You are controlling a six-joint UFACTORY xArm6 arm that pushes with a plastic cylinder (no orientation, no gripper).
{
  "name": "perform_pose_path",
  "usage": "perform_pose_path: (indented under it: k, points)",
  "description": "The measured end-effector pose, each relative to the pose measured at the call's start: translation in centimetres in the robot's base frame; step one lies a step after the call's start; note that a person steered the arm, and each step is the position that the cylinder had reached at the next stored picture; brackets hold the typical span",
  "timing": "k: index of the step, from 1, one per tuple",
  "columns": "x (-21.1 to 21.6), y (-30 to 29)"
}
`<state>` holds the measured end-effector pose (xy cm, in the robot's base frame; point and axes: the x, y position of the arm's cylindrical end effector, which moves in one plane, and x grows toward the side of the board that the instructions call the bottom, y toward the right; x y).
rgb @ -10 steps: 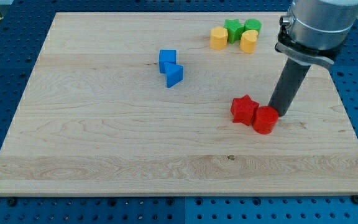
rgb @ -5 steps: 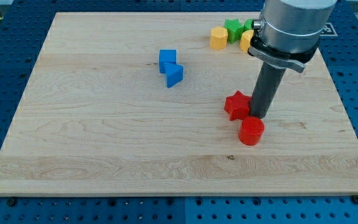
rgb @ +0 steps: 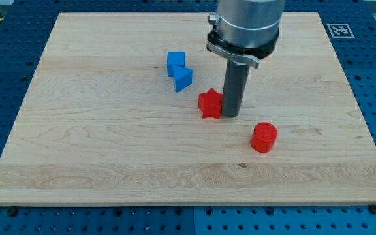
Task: Slide the red star below the triangle
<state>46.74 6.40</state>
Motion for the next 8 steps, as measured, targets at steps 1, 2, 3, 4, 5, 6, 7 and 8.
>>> perform_pose_path:
  k: [1, 2, 3, 4, 5, 6, 7, 8]
  points:
    - [-0.5, -1.0]
    - [-0.5, -2.1]
    - [-0.6, -2.4]
    - [-0.6, -3.6]
    - [-0.6, -5.1]
    - [-0.6, -5.0]
    - [-0.6, -2.2]
    - [-0.6, 3.2]
